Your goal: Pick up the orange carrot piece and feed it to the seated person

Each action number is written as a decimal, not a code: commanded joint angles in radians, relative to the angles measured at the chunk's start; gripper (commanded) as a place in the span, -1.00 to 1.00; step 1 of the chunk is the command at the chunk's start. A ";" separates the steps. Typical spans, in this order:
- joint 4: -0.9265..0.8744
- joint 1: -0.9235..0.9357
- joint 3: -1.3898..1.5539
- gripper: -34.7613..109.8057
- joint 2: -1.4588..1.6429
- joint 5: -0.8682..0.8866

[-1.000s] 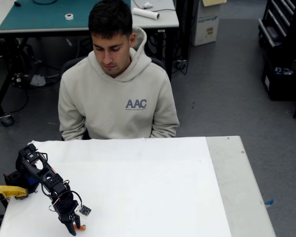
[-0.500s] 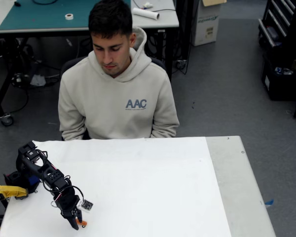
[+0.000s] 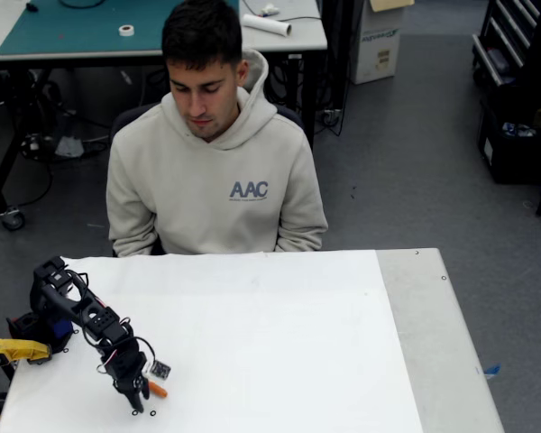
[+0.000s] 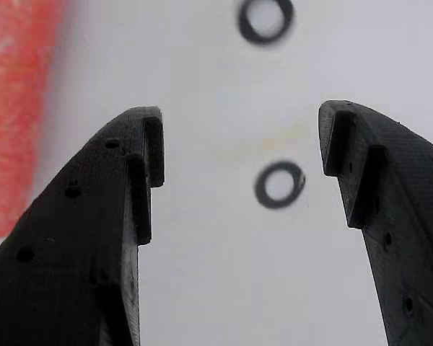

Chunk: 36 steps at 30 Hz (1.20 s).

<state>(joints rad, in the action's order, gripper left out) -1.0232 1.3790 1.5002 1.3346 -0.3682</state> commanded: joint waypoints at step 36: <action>0.008 -0.072 0.219 -0.30 0.204 0.272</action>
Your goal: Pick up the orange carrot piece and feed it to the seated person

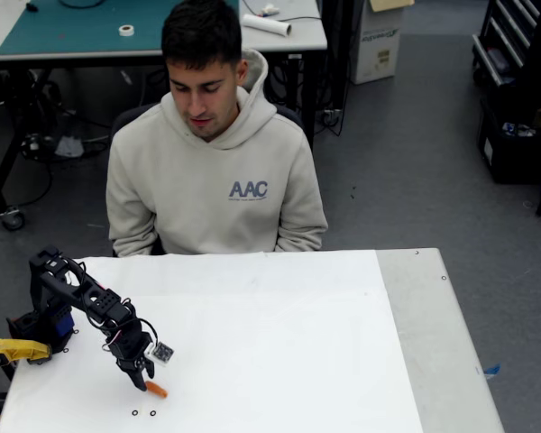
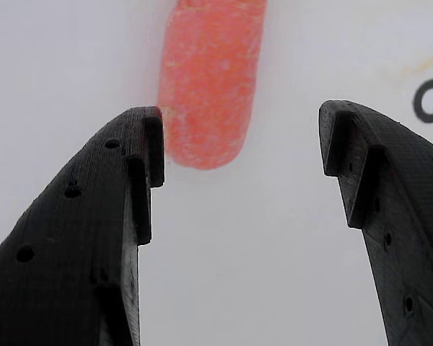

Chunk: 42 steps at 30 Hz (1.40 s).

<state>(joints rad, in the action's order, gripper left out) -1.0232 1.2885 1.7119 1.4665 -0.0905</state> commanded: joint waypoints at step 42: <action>0.009 0.032 -0.106 -0.55 -0.067 -0.006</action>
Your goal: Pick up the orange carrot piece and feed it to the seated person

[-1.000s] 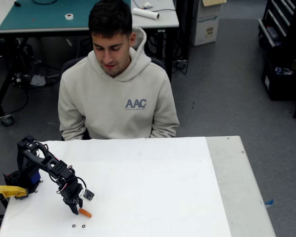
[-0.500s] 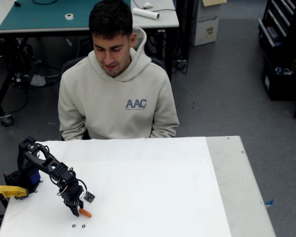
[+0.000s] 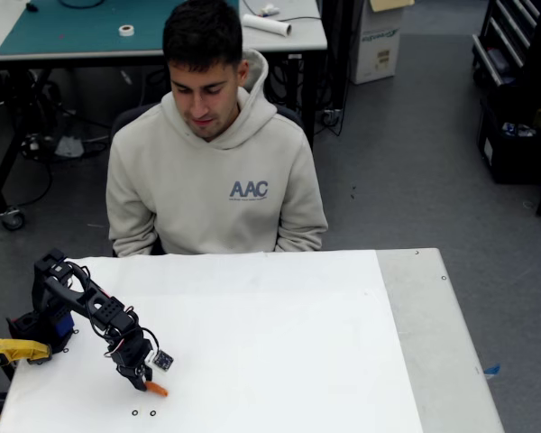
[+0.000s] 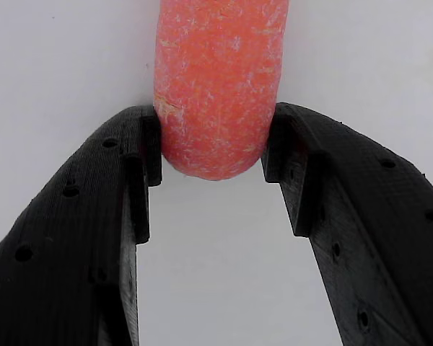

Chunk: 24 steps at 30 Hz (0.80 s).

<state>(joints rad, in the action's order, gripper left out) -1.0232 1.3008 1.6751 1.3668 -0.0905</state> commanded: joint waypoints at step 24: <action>0.009 -0.164 -0.163 -0.55 0.652 -0.305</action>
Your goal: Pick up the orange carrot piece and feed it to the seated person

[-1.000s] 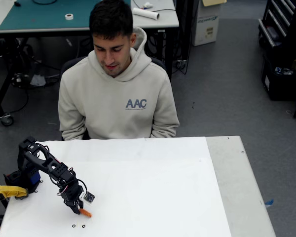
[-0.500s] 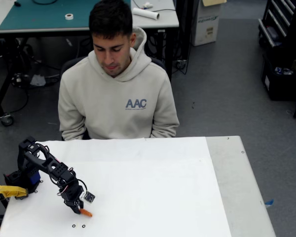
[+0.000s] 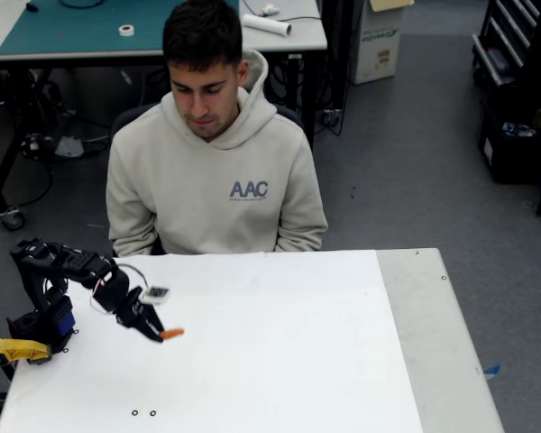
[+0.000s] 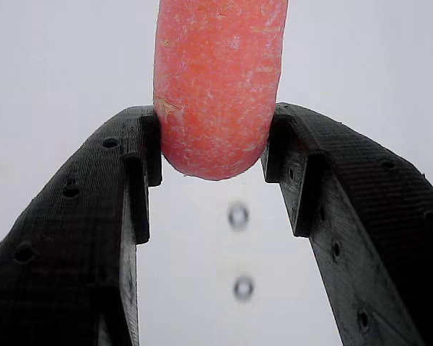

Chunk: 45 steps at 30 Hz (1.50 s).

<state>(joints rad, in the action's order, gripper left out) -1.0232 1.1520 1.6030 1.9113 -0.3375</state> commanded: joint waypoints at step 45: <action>0.009 -0.857 -1.717 -0.55 -0.785 -0.916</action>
<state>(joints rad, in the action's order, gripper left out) -1.0247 0.3237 0.1227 1.1428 -1.2349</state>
